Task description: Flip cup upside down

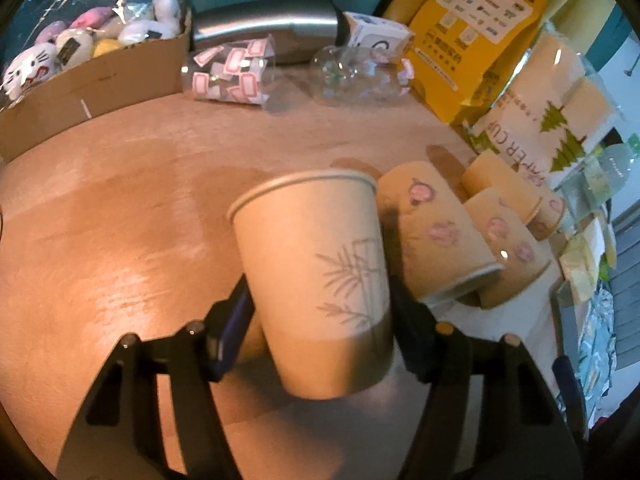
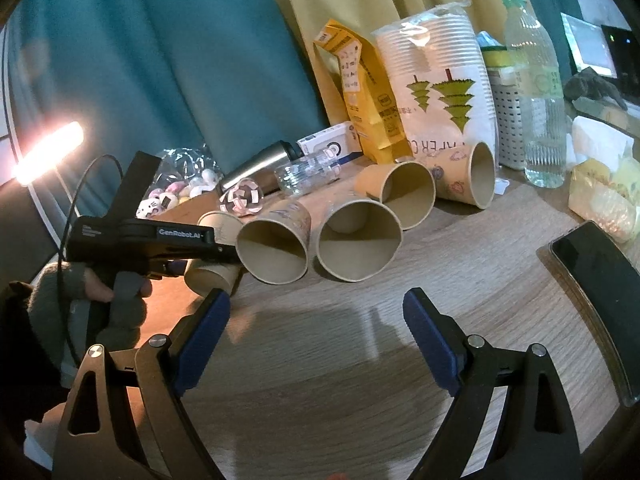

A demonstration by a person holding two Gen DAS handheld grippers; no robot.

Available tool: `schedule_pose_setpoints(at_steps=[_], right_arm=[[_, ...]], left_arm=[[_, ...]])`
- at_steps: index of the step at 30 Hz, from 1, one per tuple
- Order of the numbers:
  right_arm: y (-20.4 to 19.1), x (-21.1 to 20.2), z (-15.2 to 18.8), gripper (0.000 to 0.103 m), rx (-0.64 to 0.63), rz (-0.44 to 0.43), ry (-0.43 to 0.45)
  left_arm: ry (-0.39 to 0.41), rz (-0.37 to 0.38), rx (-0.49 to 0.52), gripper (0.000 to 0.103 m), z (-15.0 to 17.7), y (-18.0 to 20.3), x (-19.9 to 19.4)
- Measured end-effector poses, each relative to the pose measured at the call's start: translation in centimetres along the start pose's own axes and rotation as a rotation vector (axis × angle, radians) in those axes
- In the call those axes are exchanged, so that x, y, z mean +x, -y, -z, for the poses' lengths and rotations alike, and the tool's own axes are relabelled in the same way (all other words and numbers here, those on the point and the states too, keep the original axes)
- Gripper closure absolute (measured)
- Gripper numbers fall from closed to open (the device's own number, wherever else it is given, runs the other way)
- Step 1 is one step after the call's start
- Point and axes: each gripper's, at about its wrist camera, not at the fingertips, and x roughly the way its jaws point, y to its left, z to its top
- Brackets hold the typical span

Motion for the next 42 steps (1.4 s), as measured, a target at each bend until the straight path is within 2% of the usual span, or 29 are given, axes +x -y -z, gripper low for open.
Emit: schedule_pose_setpoints(at_steps=[2,5,14,21,27,33,42], right_arm=[[-0.5,-0.2,0.0,0.013,-0.01,-0.004,0.008],[-1.7,-0.9,0.2,0.013,-0.023,-0.026,0.026],[-6.5,-4.3,2.0,0.013,0.006,-0.195,0.107],[-8.2,-7.6,2.2,0.013,-0.002,-0.22,0.195],[-9.3,-8.5,2.7,0.013,-0.031,-0.242,0.212],[-9.3,-8.4,2.9,0.013,-0.03,-0.254,0.225],[-9.2,-8.5,3.0,0.018,-0.035,-0.259,0.244]], left_arm=[[0.026,0.0,-0.019,0.038,0.5,-0.3,-1.1],[0.046,0.041,-0.032,0.038,1.8,-0.5,-3.1],[0.106,0.32,-0.045,0.038,7.0,1.9,-9.8],[0.094,0.518,-0.058,0.038,9.9,3.4,-12.7],[0.101,0.571,-0.018,0.038,10.4,4.4,-14.4],[0.066,0.619,0.005,0.038,11.2,4.9,-14.2],[0.031,0.638,-0.013,0.038,11.7,5.1,-13.3]])
